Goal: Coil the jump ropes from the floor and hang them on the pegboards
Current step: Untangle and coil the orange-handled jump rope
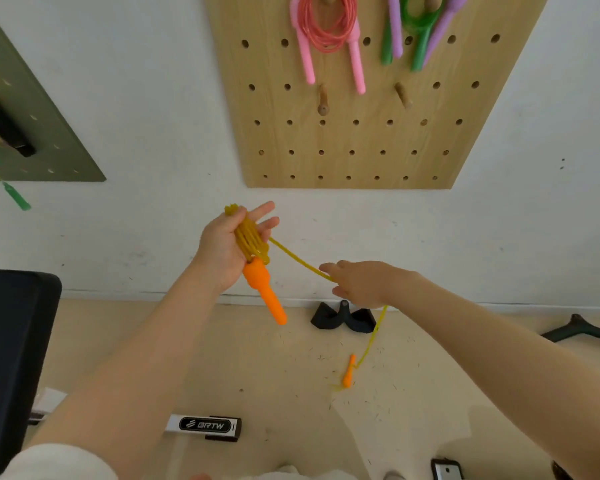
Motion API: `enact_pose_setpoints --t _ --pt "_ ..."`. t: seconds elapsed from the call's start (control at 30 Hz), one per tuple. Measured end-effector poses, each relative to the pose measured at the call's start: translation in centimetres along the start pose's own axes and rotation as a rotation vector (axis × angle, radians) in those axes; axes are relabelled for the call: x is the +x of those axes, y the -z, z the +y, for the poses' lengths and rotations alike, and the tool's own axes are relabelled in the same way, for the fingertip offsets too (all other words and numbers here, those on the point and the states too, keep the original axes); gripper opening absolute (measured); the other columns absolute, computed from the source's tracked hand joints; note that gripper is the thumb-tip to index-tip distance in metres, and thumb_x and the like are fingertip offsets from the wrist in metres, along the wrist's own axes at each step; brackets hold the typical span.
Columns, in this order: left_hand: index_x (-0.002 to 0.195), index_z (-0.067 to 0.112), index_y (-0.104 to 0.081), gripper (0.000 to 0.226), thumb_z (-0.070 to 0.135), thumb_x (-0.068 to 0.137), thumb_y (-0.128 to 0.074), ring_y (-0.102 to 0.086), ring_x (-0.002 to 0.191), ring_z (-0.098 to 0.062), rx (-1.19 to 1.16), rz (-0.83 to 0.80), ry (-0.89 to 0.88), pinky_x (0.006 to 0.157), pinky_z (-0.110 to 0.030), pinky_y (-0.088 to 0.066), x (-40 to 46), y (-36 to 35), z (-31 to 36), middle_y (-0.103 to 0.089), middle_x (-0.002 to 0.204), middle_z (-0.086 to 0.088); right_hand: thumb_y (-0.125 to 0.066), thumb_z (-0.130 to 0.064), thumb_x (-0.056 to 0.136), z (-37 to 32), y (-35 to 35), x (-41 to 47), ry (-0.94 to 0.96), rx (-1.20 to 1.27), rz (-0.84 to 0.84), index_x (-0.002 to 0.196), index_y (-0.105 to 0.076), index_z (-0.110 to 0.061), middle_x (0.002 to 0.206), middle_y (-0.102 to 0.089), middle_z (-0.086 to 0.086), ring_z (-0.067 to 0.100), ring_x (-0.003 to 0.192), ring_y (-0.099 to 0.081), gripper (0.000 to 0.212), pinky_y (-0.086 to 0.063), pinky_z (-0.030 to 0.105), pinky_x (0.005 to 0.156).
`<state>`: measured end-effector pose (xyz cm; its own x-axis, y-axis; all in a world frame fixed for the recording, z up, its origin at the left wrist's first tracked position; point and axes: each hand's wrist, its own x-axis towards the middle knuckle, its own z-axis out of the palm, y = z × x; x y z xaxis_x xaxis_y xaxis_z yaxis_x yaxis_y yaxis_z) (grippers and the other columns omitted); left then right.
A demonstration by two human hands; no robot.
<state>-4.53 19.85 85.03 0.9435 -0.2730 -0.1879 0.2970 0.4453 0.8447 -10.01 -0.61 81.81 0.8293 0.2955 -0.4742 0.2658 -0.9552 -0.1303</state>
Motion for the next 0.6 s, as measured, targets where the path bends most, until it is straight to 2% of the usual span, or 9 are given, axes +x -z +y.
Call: enact_pose_setpoints --t 0.03,0.1,0.13,0.2,0.27,0.33,0.4,0.47,0.6 --pt "0.083 0.012 -0.047 0.024 0.015 0.101 -0.031 -0.07 0.078 -0.021 0.089 -0.005 0.01 0.062 -0.026 -0.057 0.2 -0.6 -0.8 -0.065 0.109 -0.015 -0.03 -0.03 0.101 -1.1 0.6 -0.6 0.045 -0.108 -0.024 0.138 -0.03 -0.014 0.125 -0.048 0.008 0.03 0.106 -0.053 0.04 -0.042 0.036 0.084" --pt "0.085 0.015 -0.04 0.017 0.015 0.102 -0.033 -0.069 0.084 -0.025 0.343 -0.085 0.044 0.075 -0.032 -0.056 0.2 -2.2 -2.5 -0.064 0.11 -0.014 -0.03 -0.031 0.101 -3.0 1.8 -1.8 0.125 -0.192 -0.052 0.116 -0.046 -0.01 0.1 -0.052 0.002 0.026 0.096 -0.052 0.031 -0.038 0.032 0.076" --pt "0.086 0.017 -0.039 0.016 0.017 0.101 -0.035 -0.067 0.084 -0.025 0.498 -0.143 0.046 0.079 -0.033 -0.053 0.0 -3.0 -3.4 -0.065 0.106 -0.011 -0.032 -0.03 0.101 -3.6 2.5 -2.3 0.16 -0.203 -0.025 0.102 -0.05 -0.011 0.083 -0.047 -0.003 0.024 0.088 -0.05 0.027 -0.036 0.031 0.072" --pt "0.085 0.017 -0.044 0.012 0.023 0.095 -0.042 -0.058 0.077 -0.022 0.715 -0.26 0.029 0.075 -0.033 -0.047 -0.7 -4.4 -4.7 -0.061 0.087 -0.007 -0.042 -0.032 0.097 -3.6 4.3 -3.3 0.179 -0.195 0.115 0.092 -0.057 -0.013 0.07 -0.041 -0.006 0.018 0.079 -0.047 0.025 -0.035 0.029 0.064" --pt "0.085 0.006 -0.05 0.015 0.017 0.092 -0.042 -0.052 0.053 -0.017 0.667 -0.313 0.083 0.056 -0.029 -0.043 -1.3 -5.3 -5.2 -0.057 0.067 -0.012 -0.056 -0.041 0.087 -2.2 6.0 -4.1 0.128 -0.136 0.297 0.081 -0.06 -0.02 0.07 -0.05 -0.006 0.014 0.073 -0.048 0.023 -0.034 0.026 0.055" --pt "0.08 0.004 -0.047 0.017 0.008 0.094 -0.039 -0.04 0.034 -0.015 0.533 -0.338 0.171 0.042 -0.022 -0.035 -1.6 -5.9 -5.0 -0.055 0.051 -0.012 -0.065 -0.051 0.077 -0.2 7.1 -4.9 0.068 -0.03 0.418 0.062 -0.046 -0.026 0.062 -0.045 -0.008 0.008 0.062 -0.041 0.035 -0.029 0.024 0.051" --pt "0.076 0.006 -0.043 0.021 0.01 0.096 -0.037 -0.029 0.029 -0.012 0.543 -0.401 0.211 0.038 -0.018 -0.027 -1.7 -6.5 -4.6 -0.049 0.044 -0.011 -0.071 -0.054 0.07 1.7 7.7 -5.5 0.034 0.098 0.438 0.057 -0.04 -0.028 0.056 -0.041 -0.01 0.007 0.056 -0.037 0.043 -0.029 0.025 0.052" --pt "0.076 0.007 -0.044 0.024 0.018 0.096 -0.038 -0.023 0.028 -0.009 0.546 -0.526 0.248 0.038 -0.016 -0.025 -1.7 -7.0 -4.0 -0.046 0.039 -0.007 -0.075 -0.049 0.066 3.4 7.9 -5.7 0.064 0.281 0.461 0.058 -0.049 -0.025 0.054 -0.044 -0.009 0.006 0.052 -0.037 0.036 -0.031 0.025 0.054" --pt "0.077 0.01 -0.048 0.022 0.028 0.09 -0.052 -0.029 0.026 -0.003 0.209 -0.728 0.26 0.038 -0.014 -0.033 -1.9 -6.8 -2.2 -0.047 0.038 0.004 -0.067 -0.037 0.076 5.0 7.9 -5.5 0.195 0.819 0.653 0.067 -0.061 -0.011 0.059 -0.049 0.003 0.011 0.056 -0.04 0.029 -0.033 0.022 0.055"
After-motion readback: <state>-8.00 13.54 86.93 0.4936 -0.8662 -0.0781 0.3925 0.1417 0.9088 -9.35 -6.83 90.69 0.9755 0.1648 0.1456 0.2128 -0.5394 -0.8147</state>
